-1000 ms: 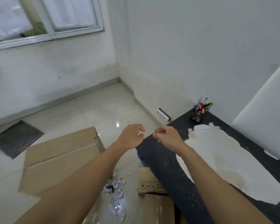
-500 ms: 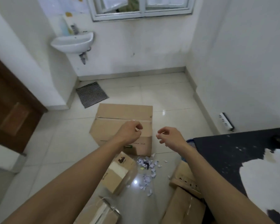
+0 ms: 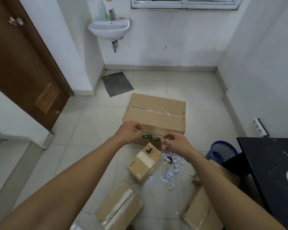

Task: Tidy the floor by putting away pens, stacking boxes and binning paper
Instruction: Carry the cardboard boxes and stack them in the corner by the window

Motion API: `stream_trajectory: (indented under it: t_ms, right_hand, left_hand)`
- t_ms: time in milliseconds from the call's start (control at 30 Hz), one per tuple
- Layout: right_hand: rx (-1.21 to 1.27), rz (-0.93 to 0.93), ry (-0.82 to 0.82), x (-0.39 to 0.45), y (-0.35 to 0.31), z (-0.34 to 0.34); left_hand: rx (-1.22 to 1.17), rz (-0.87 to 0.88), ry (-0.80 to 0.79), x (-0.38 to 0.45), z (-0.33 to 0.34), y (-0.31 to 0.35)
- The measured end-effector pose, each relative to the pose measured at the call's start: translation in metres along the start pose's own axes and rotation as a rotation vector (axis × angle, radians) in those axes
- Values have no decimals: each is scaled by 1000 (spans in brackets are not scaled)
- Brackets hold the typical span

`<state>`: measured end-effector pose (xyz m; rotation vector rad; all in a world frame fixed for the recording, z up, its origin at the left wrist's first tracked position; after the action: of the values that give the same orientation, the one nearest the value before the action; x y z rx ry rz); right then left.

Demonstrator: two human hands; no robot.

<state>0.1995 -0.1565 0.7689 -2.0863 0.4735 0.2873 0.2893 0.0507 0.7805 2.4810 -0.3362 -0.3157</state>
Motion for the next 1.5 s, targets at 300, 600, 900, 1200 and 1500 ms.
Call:
stream_trajectory:
  t_ms: [300, 600, 900, 1200, 1500]
  right_hand:
    - [-115, -29, -32, -14, -33, 48]
    - [-153, -44, 8, 45, -47, 39]
    - [-212, -83, -87, 181, -63, 33]
    - [-228, -144, -168, 262, -108, 18]
    - [-210, -216, -214, 303, -149, 17]
  left_hand:
    - [-41, -28, 44, -11, -37, -64]
    - [-79, -53, 61, 35, -40, -69]
    - [-48, -210, 120, 138, -48, -112]
    - [-53, -320, 228, 191, -84, -118]
    - [-41, -303, 273, 241, -123, -101]
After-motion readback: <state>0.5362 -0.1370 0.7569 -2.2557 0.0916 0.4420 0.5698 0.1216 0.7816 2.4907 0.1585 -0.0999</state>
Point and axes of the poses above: each hand's wrist, its own x-axis towards the middle knuckle, its own z-axis out of the palm, y = z × x, the point moved 6 cm from there along x, towards the middle knuckle, and after that the axes turned 5 degrees about y, right-handed, at the moved point
